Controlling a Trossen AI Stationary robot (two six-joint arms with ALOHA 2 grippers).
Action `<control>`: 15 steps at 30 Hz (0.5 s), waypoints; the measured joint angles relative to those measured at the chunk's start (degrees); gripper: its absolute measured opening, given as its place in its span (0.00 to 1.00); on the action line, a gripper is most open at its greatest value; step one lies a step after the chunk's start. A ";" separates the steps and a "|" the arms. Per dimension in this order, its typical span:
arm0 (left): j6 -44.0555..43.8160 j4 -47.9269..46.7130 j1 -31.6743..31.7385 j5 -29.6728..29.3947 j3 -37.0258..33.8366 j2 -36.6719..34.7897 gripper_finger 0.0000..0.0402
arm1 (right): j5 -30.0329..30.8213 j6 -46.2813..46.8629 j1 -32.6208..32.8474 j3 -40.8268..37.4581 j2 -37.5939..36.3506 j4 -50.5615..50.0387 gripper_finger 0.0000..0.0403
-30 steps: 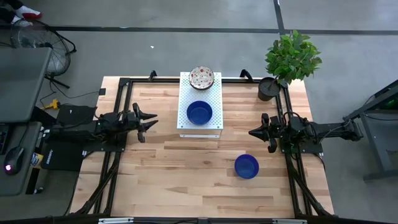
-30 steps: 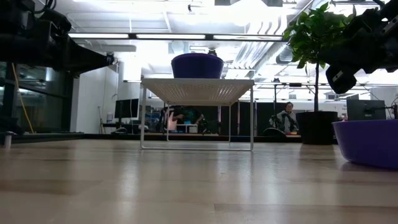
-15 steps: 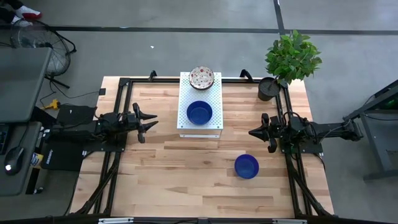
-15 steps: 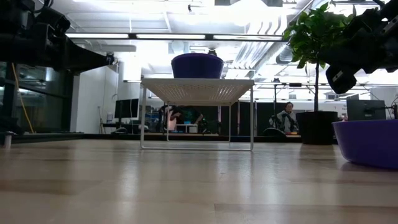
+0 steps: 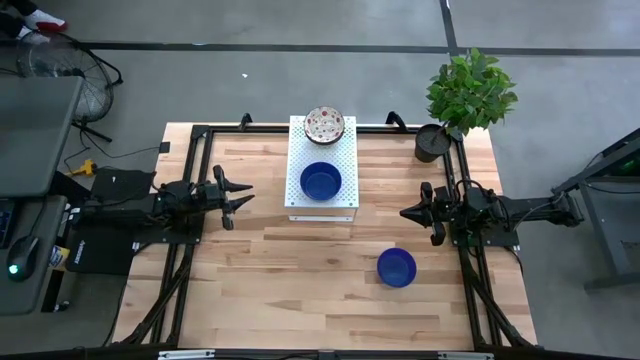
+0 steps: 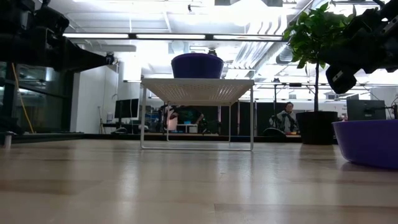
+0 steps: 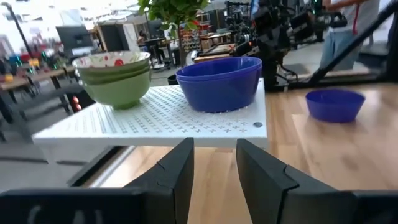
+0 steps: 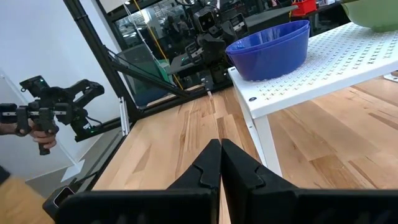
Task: Pick & Place Mini bowls
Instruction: Stack the violet bowl on top of the violet bowls on the shelf
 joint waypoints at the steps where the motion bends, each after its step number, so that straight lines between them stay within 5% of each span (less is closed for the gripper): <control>1: 1.57 0.00 -0.02 0.07 0.00 0.00 0.29 | -0.01 0.02 0.00 0.00 0.00 -0.01 0.00; 15: 4.91 -0.03 -0.02 1.71 0.00 0.00 0.29 | -0.01 0.00 0.01 0.00 0.00 0.00 0.00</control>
